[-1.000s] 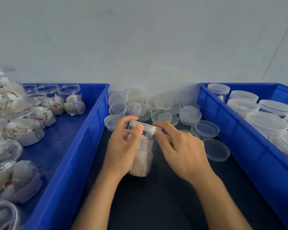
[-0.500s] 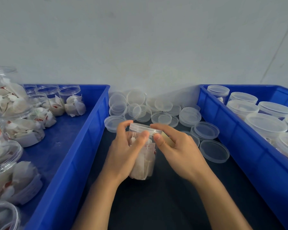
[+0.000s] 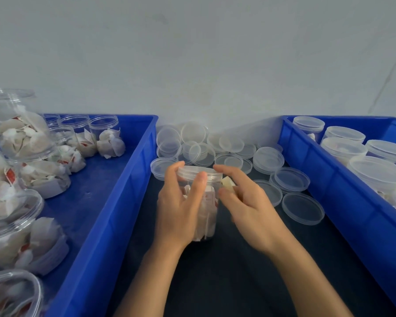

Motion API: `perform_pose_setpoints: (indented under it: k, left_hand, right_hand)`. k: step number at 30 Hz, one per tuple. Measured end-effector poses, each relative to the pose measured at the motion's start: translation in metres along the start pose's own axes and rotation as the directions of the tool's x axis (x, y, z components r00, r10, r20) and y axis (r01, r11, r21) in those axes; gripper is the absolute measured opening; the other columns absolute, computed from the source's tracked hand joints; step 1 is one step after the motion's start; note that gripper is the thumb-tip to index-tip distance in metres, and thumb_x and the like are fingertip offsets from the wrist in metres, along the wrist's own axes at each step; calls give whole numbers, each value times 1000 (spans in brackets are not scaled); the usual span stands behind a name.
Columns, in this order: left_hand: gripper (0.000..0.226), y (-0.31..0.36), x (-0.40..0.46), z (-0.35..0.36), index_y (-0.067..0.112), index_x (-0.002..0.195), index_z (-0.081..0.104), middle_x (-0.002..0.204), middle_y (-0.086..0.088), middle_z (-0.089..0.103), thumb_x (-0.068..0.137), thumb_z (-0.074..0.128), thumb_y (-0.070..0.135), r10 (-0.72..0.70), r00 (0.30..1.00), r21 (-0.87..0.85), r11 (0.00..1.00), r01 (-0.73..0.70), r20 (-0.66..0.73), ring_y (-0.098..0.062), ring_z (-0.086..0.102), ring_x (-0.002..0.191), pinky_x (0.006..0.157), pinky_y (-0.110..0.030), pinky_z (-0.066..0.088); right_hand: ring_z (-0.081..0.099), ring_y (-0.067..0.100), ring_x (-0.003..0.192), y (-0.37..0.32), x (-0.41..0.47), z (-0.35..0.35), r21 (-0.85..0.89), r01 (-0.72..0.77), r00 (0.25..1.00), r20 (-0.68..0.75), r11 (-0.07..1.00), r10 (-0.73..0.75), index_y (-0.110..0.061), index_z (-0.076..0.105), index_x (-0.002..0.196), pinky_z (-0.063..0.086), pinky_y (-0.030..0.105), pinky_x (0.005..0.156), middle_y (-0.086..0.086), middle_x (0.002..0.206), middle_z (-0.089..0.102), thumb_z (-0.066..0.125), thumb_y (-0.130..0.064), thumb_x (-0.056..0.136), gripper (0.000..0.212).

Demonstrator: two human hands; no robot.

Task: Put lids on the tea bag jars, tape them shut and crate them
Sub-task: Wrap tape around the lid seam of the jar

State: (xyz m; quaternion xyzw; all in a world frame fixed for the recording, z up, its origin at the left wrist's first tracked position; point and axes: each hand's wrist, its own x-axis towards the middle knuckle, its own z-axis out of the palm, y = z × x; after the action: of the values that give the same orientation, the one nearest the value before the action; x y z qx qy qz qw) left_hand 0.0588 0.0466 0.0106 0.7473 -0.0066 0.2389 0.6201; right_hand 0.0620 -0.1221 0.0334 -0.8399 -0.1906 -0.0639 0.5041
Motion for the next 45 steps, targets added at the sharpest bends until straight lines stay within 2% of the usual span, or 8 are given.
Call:
perform_pose_setpoints:
  k: [7, 12, 17, 23, 27, 32, 40, 45]
  left_hand:
    - [70, -3, 6, -6, 34, 139, 55, 117, 26, 70, 83, 59, 76, -31, 1000, -50, 998, 31, 6, 1, 69, 109, 94, -34, 57]
    - [68, -5, 8, -8, 36, 138, 57, 122, 19, 69, 84, 61, 76, -25, 999, -37, 999, 26, 47, -3, 67, 115, 99, -39, 57]
    - [61, -7, 7, -9, 39, 139, 56, 125, 24, 67, 87, 62, 73, 19, 998, -22, 1000, -17, 67, -3, 66, 117, 97, -35, 56]
    - [60, -9, 8, -11, 38, 138, 58, 125, 21, 69, 88, 63, 70, 23, 997, -36, 999, -20, 77, -6, 67, 117, 99, -41, 57]
    - [62, -10, 9, -12, 36, 137, 59, 125, 22, 69, 86, 63, 72, 23, 996, -50, 999, -19, 83, -4, 67, 117, 96, -35, 57]
    - [62, -10, 10, -13, 35, 137, 60, 124, 23, 69, 87, 61, 71, 24, 995, -77, 997, -16, 96, -1, 66, 118, 96, -30, 53]
    - [55, -8, 10, -15, 37, 130, 61, 122, 14, 73, 85, 63, 69, 1, 986, -160, 987, 25, 165, -7, 68, 119, 97, -31, 52]
    - [60, -9, 10, -18, 32, 133, 53, 120, 19, 72, 86, 65, 67, 23, 979, -176, 984, 13, 201, -6, 71, 112, 89, -20, 57]
  right_hand:
    - [54, 11, 60, -4, -3, -6, -300, 56, 997, -32, 952, -69, -52, 49, 141, 34, 27, 61, -11, 59, 56, 48, -42, 103, 39]
    - [56, 18, 61, -6, -2, -11, -365, 54, 991, -91, 929, -94, -41, 55, 141, 38, 32, 64, -10, 61, 58, 48, -42, 101, 41]
    - [53, 16, 56, -5, -2, -10, -404, 40, 989, -115, 914, -95, -40, 56, 140, 42, 34, 64, -12, 55, 55, 49, -46, 98, 42]
    - [48, 13, 53, -3, -2, -12, -407, 54, 986, -120, 912, -112, -42, 59, 135, 38, 32, 64, -21, 58, 55, 50, -48, 98, 39]
    - [48, 11, 55, -3, -2, -12, -420, 67, 987, -106, 905, -122, -45, 61, 132, 41, 33, 65, -26, 58, 54, 50, -50, 100, 34]
    - [53, 14, 59, -2, -1, -12, -419, 69, 987, -105, 905, -124, -47, 62, 129, 42, 33, 65, -16, 54, 53, 51, -50, 101, 31]
    - [52, 12, 60, 1, -1, -13, -372, 81, 994, -44, 925, -104, -52, 58, 136, 34, 27, 62, -20, 57, 54, 47, -49, 102, 35]
    - [54, 3, 63, 3, 0, -14, -277, 76, 997, 39, 958, -68, -57, 51, 142, 32, 20, 59, -9, 55, 49, 47, -48, 106, 37]
